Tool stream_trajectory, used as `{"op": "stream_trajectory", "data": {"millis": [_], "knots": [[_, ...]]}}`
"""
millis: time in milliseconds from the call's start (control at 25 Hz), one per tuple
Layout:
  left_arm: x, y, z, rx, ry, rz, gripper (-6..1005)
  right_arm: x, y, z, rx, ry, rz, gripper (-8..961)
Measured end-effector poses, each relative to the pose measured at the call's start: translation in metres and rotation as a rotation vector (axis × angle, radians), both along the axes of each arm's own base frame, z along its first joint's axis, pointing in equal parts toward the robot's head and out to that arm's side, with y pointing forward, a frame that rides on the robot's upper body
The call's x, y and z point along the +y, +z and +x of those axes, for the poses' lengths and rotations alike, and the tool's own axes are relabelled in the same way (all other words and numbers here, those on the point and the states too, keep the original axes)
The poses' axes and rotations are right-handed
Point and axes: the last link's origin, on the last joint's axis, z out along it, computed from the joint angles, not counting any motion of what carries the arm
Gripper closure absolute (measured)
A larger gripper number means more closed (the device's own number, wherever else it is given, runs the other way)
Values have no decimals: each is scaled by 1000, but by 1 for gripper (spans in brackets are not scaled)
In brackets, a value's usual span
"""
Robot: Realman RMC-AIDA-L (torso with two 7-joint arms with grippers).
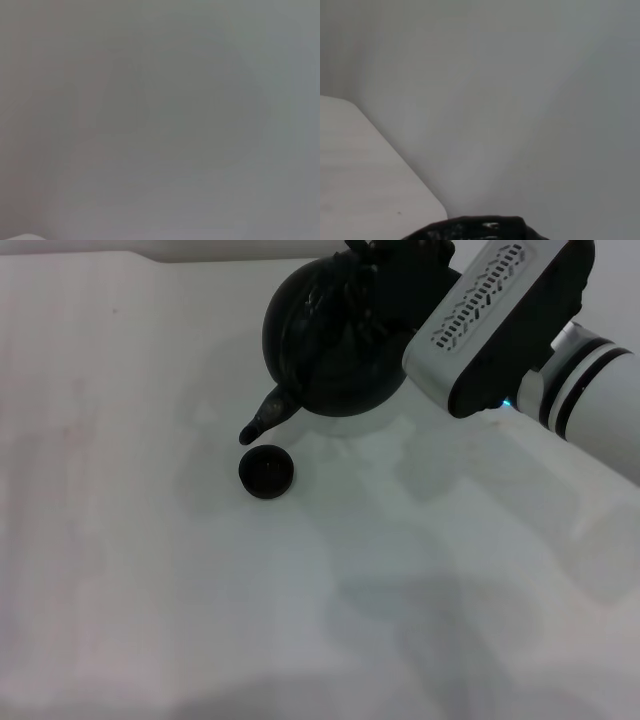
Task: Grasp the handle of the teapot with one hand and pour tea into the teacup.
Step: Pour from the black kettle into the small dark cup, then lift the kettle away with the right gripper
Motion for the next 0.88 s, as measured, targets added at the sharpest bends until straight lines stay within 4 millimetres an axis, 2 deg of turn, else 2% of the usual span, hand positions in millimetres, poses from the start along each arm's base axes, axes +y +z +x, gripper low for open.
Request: {"op": "stream_trajectory", "data": {"millis": [880], "knots": [[-1,0,0,0,2,1,170,-3,-3,4,-30,66,30,827]]}}
